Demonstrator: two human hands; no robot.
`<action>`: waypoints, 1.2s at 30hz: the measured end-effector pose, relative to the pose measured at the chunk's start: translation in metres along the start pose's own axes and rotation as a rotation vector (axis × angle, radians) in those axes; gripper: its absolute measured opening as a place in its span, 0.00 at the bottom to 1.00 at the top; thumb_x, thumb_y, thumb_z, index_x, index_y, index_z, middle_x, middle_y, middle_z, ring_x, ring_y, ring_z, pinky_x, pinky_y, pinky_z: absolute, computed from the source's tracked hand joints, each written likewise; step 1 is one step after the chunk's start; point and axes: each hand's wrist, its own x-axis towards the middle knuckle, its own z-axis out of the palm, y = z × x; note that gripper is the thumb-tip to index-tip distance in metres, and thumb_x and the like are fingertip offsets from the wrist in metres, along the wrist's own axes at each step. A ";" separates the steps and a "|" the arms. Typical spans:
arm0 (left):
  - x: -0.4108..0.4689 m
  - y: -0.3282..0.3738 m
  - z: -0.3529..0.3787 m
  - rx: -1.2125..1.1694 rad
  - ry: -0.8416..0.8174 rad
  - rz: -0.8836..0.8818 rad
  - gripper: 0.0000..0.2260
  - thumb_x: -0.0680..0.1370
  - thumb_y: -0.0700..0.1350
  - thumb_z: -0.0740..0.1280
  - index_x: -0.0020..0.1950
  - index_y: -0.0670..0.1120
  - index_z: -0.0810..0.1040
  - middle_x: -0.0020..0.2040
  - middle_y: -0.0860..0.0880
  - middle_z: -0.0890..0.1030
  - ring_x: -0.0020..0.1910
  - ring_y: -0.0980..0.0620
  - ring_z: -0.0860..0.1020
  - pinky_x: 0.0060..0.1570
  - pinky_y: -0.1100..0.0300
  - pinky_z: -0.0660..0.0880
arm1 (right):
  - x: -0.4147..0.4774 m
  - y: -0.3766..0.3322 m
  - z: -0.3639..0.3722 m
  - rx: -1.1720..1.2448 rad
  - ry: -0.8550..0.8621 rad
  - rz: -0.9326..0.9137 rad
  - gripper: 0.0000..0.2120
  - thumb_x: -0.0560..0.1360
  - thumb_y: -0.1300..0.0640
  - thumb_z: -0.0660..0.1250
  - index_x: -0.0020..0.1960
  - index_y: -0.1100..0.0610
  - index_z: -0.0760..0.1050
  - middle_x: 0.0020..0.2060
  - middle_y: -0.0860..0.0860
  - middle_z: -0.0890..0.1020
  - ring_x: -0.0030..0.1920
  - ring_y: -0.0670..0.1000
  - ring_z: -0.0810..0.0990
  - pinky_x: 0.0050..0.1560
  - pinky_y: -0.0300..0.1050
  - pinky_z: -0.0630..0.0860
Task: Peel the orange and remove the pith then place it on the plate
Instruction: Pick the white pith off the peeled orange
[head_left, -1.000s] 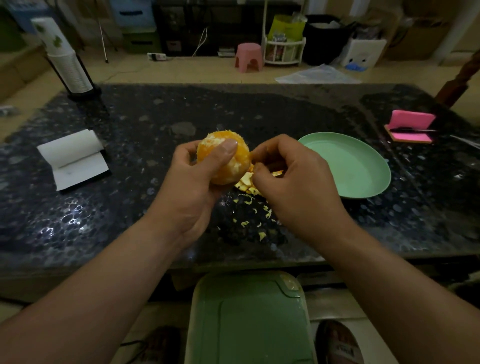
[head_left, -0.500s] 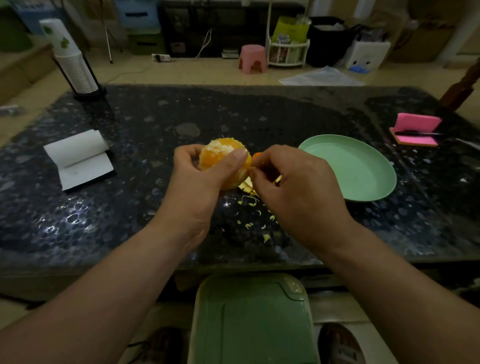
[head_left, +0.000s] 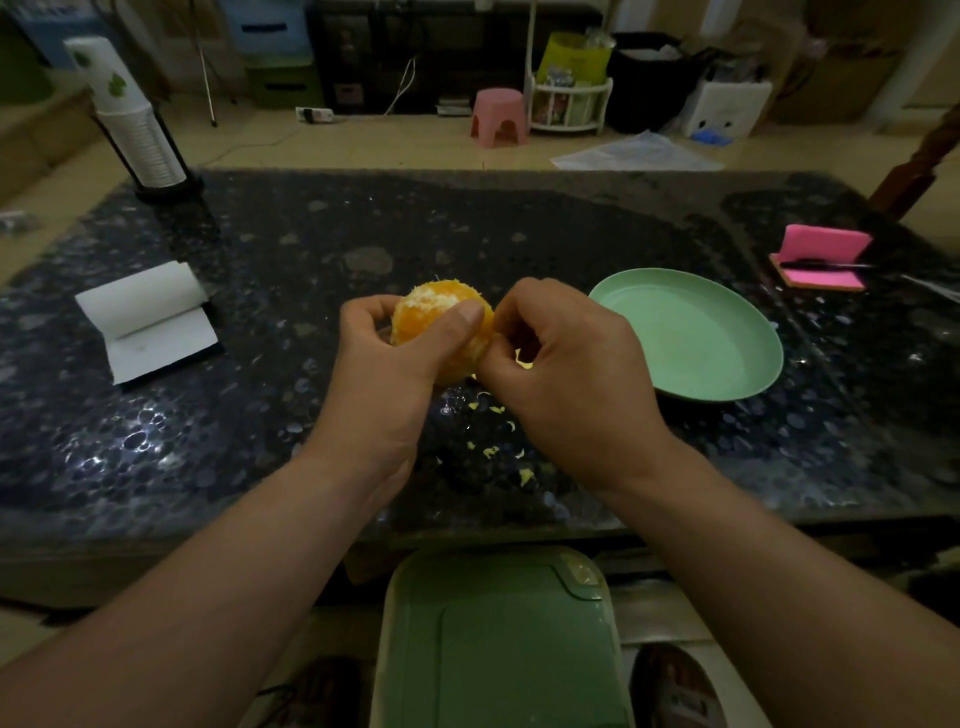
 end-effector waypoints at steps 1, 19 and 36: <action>0.000 0.000 0.000 -0.012 -0.001 -0.008 0.32 0.66 0.54 0.82 0.65 0.52 0.72 0.65 0.43 0.81 0.60 0.43 0.85 0.59 0.40 0.83 | 0.000 0.000 0.001 0.026 0.001 0.013 0.09 0.77 0.57 0.73 0.41 0.53 0.75 0.35 0.46 0.76 0.35 0.49 0.74 0.35 0.54 0.74; -0.007 0.009 0.009 -0.134 -0.034 -0.048 0.31 0.69 0.50 0.78 0.68 0.47 0.70 0.65 0.43 0.80 0.57 0.45 0.85 0.61 0.39 0.83 | -0.001 -0.006 -0.001 0.330 0.038 0.238 0.06 0.75 0.60 0.73 0.42 0.55 0.78 0.35 0.49 0.80 0.37 0.50 0.78 0.38 0.49 0.77; 0.003 0.014 -0.004 -0.280 -0.100 -0.085 0.37 0.74 0.49 0.79 0.77 0.39 0.68 0.71 0.37 0.79 0.64 0.39 0.83 0.57 0.43 0.83 | 0.000 -0.006 -0.012 0.580 -0.132 0.426 0.12 0.87 0.60 0.61 0.55 0.51 0.83 0.46 0.48 0.86 0.46 0.49 0.86 0.46 0.52 0.86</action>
